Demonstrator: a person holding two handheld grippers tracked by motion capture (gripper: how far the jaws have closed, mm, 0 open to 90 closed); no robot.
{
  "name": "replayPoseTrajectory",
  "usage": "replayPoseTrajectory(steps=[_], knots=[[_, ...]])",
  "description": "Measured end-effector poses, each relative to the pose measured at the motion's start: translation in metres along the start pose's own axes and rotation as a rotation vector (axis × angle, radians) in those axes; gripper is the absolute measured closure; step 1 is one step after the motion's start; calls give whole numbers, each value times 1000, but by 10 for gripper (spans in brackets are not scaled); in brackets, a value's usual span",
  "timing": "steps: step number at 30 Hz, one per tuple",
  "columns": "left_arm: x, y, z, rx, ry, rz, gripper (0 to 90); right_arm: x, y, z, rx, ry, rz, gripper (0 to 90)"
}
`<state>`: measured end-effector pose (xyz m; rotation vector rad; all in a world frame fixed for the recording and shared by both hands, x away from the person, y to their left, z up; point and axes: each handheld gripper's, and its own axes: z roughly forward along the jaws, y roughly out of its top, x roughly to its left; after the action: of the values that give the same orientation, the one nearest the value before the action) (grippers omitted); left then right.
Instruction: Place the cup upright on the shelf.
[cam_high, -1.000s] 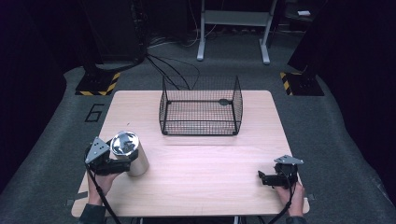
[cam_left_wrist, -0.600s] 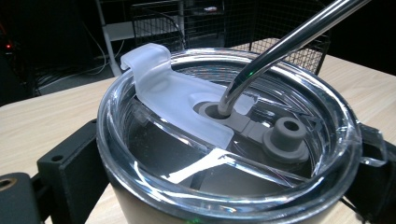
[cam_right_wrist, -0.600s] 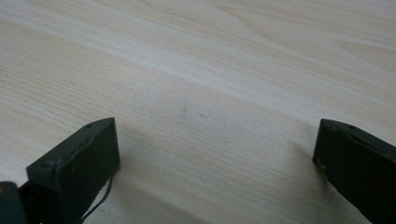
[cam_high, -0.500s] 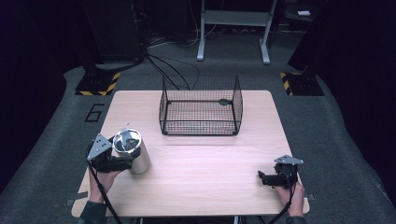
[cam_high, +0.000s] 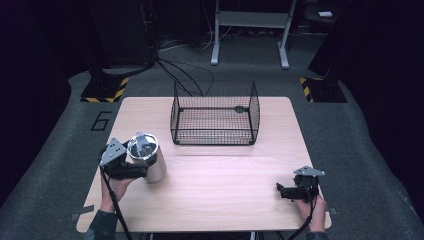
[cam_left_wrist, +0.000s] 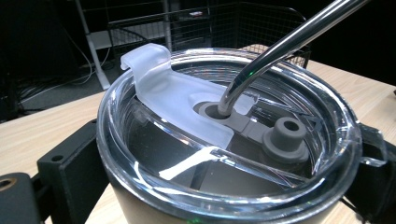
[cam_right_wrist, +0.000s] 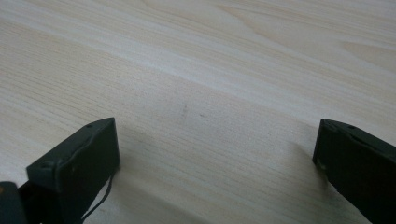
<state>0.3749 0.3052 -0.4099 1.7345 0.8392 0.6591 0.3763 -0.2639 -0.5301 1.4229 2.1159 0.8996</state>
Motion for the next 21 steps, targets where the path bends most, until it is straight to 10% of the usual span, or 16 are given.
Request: replayPoseTrajectory(steps=[21], knots=[[-11, 22, 26, 9, -76, 40, 38, 0, 0, 0, 0, 1, -1, 1]])
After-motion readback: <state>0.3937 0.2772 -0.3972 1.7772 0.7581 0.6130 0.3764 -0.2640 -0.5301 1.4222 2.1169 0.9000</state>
